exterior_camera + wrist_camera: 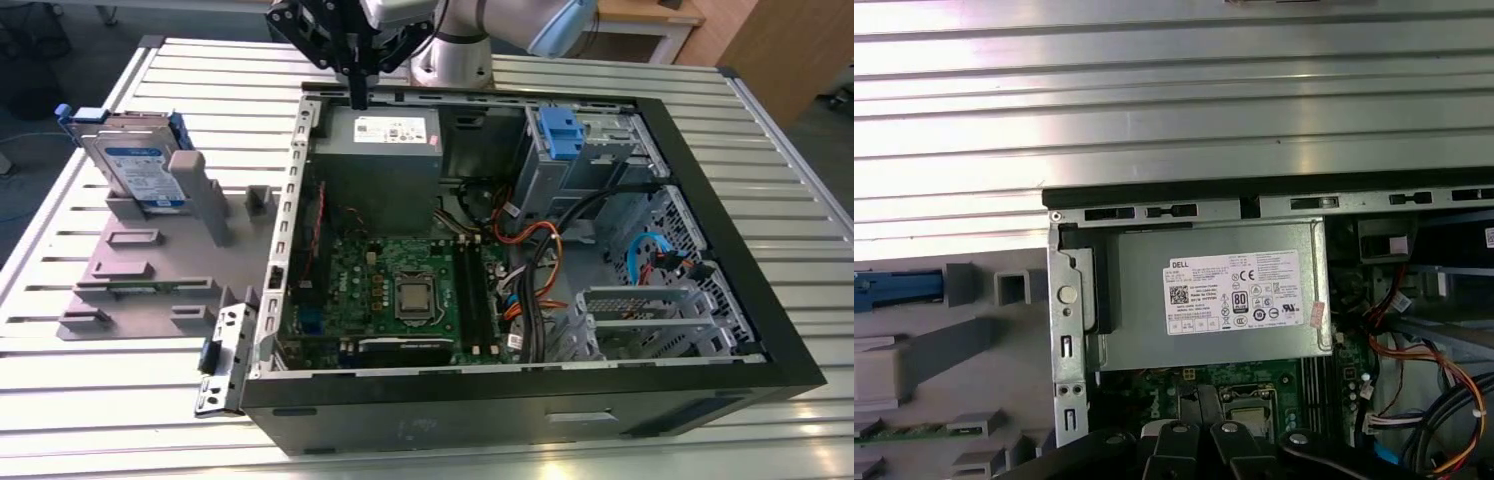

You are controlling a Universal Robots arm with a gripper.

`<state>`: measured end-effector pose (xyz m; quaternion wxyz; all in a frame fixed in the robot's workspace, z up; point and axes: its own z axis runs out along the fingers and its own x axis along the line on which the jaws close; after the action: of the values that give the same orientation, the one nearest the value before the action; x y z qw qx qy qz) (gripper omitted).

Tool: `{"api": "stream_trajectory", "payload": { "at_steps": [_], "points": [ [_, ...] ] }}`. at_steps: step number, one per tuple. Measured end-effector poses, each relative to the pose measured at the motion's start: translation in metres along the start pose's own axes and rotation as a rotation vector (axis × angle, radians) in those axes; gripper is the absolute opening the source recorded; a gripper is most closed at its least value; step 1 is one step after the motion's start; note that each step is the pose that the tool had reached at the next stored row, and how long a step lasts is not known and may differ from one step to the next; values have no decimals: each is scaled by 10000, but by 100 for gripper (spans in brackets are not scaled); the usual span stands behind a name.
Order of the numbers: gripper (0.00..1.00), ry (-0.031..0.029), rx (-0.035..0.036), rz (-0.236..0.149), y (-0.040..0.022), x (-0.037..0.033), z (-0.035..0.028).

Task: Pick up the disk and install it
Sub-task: 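Reach for the disk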

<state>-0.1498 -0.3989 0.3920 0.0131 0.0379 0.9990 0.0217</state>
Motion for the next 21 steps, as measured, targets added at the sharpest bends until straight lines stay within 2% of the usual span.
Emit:
{"api": "stream_trajectory", "payload": {
  "at_steps": [21],
  "points": [
    [10, 0, 0, 0, -14, 182, 9]
  ]
}}
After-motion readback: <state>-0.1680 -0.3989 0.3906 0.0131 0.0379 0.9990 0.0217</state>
